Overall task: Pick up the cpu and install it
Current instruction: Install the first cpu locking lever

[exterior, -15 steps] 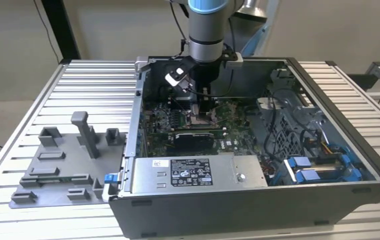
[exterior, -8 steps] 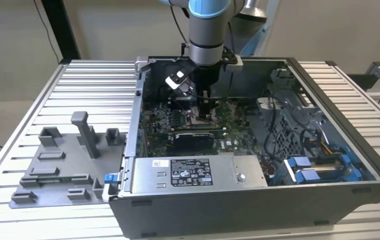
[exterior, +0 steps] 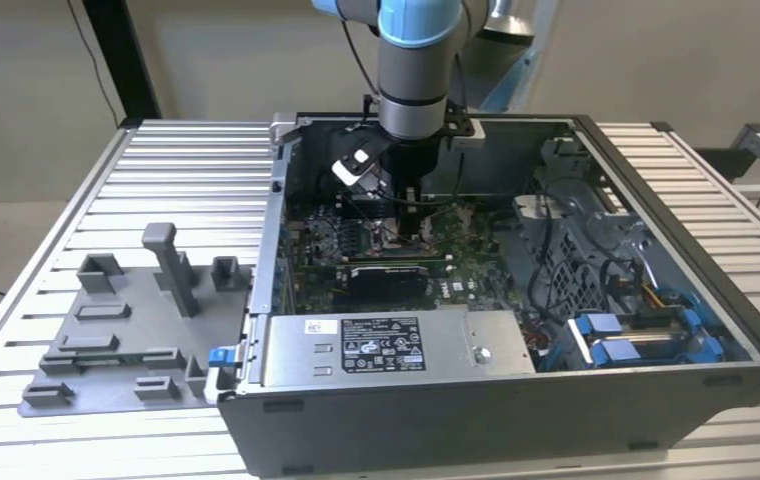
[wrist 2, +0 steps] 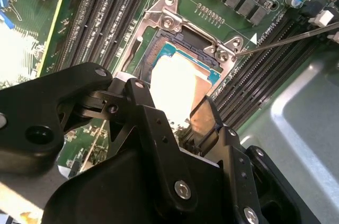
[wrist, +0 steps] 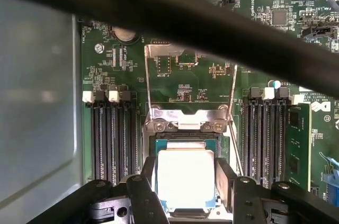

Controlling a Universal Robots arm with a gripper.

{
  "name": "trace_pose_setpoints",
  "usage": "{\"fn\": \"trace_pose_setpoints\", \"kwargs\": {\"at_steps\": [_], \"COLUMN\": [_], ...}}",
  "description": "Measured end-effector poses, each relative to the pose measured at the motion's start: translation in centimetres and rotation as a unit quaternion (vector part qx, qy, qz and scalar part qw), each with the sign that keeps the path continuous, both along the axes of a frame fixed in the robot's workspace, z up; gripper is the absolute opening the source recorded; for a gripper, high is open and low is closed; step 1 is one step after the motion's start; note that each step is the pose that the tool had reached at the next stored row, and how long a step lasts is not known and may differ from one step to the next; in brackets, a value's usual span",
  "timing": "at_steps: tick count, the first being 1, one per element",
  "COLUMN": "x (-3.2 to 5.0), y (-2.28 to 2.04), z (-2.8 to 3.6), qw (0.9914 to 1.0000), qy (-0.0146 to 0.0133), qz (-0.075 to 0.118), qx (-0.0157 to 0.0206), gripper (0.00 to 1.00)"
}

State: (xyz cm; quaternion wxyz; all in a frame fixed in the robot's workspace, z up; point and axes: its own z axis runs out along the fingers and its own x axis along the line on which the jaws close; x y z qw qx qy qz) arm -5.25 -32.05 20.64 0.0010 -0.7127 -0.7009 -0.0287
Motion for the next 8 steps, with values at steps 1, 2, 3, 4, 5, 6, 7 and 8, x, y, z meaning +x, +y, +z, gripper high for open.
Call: {"fn": "trace_pose_setpoints", "kwargs": {"at_steps": [1,2,3,4,5,6,7,8], "x": [0.0,0.0,0.0,0.0,0.01,0.01,0.0,0.01], "y": [0.0,0.0,0.0,0.0,0.01,0.02,0.05,0.08], "z": [0.0,0.0,0.0,-0.02,-0.06,-0.1,-0.1,-0.1], "qw": [1.0,1.0,1.0,1.0,1.0,1.0,1.0,1.0], "qy": [0.0,0.0,0.0,0.0,-0.0001,-0.0001,0.0,0.0], "qz": [0.0,0.0,0.0,0.0,0.0,0.0,0.0,0.0], "qx": [0.0,0.0,0.0,0.0,0.0002,0.0002,0.0,0.0], "gripper": [0.0,0.0,0.0,0.0,0.0,0.0,0.0,0.0]}}
